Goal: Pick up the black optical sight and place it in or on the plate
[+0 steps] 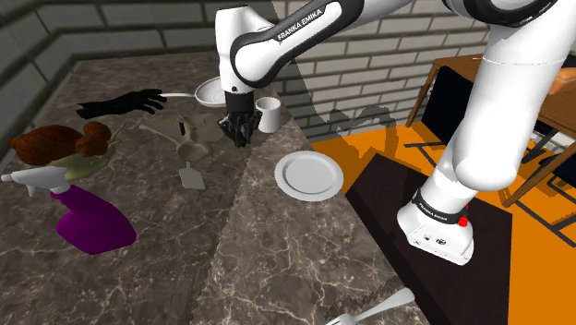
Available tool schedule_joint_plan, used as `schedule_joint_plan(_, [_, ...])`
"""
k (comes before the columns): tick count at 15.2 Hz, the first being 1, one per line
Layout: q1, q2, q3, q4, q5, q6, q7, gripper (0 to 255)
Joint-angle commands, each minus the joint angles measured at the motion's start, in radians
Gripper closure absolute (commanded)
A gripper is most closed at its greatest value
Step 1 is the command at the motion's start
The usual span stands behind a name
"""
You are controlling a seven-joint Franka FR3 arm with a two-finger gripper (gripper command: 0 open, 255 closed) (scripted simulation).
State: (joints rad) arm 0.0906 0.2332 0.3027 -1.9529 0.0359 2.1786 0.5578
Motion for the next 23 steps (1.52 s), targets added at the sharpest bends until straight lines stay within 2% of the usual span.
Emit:
schedule_joint_plan(1, [-0.001,-0.013,0.001,0.012,0.004,-0.024,0.000,255])
schedule_joint_plan(7, [-0.004,-0.044,0.003,0.049,0.012,-0.091,-0.001,255])
schedule_joint_plan(15, [-0.008,-0.358,0.014,-0.331,0.130,-0.017,-0.061,255])
schedule_joint_plan(23, [0.047,-0.691,-0.001,-0.646,0.240,-0.032,-0.107,255])
